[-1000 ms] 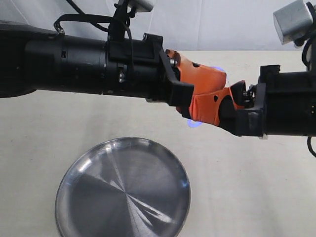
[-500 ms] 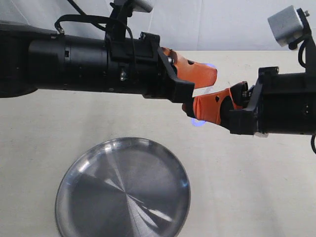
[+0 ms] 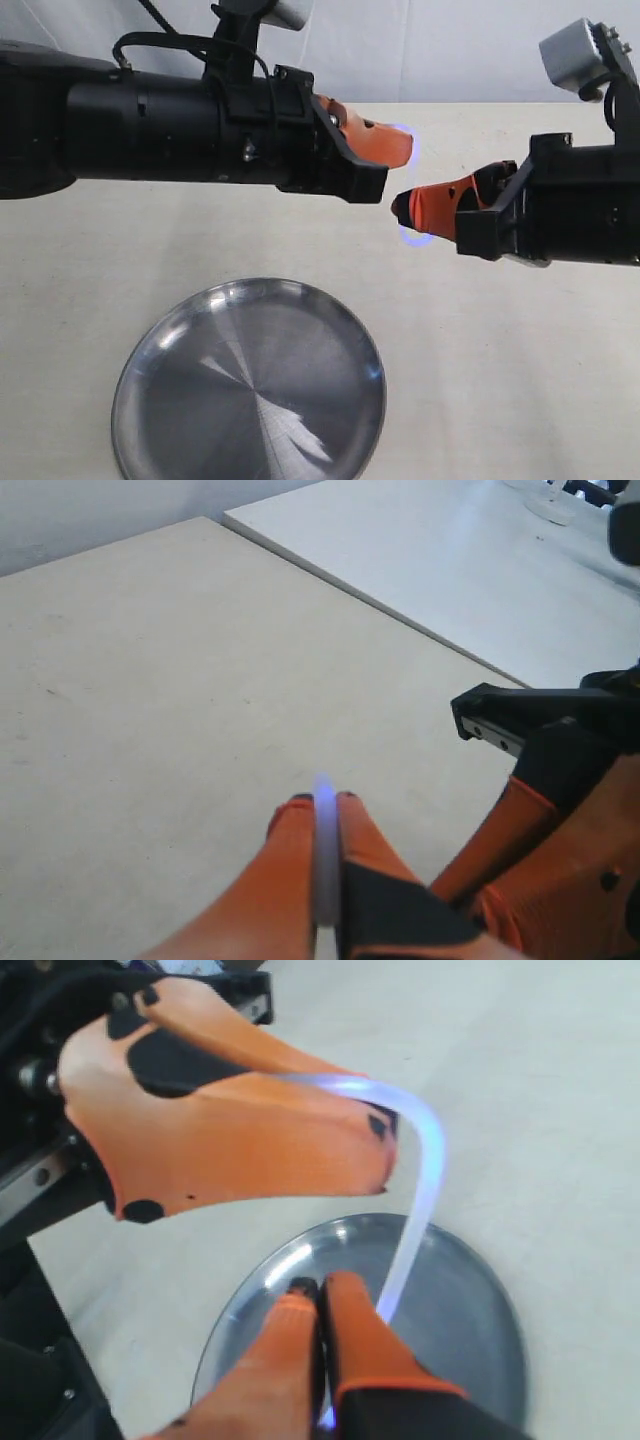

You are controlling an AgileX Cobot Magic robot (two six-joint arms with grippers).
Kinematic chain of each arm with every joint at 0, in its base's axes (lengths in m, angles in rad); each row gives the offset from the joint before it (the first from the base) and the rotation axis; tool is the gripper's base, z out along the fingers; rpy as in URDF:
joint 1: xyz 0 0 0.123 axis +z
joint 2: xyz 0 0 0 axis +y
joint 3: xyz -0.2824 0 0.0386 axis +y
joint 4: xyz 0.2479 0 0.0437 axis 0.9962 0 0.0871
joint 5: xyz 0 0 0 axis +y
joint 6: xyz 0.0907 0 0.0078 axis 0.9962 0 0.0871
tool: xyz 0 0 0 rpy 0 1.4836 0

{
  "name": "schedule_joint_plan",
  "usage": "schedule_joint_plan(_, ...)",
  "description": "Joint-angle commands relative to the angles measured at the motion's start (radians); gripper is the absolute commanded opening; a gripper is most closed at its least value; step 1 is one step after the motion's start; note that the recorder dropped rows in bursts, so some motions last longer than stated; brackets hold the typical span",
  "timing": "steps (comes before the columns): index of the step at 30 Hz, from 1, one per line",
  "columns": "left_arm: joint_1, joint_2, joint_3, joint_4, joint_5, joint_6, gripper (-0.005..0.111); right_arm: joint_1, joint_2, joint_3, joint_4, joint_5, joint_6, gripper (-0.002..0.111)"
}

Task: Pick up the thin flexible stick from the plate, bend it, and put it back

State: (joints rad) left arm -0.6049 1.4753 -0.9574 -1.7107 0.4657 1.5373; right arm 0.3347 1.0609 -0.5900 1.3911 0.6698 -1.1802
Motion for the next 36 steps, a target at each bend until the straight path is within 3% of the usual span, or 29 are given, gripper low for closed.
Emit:
schedule_joint_plan(1,-0.004,-0.004,-0.002,0.068,0.010,-0.028,0.000,-0.001,0.002,-0.003,0.012,-0.060,0.011,-0.001)
schedule_joint_plan(9,-0.004,-0.004,-0.002,0.217,0.005,-0.151,0.000,-0.001,0.002,-0.003,0.076,-0.123,0.018,-0.001)
schedule_joint_plan(21,-0.004,-0.004,-0.002,0.220,0.082,-0.151,0.000,-0.001,0.002,-0.003,0.256,-0.136,-0.107,-0.001)
schedule_joint_plan(36,-0.004,-0.004,-0.002,0.218,0.122,-0.149,0.000,-0.001,0.002,-0.003,0.327,-0.053,-0.153,-0.001)
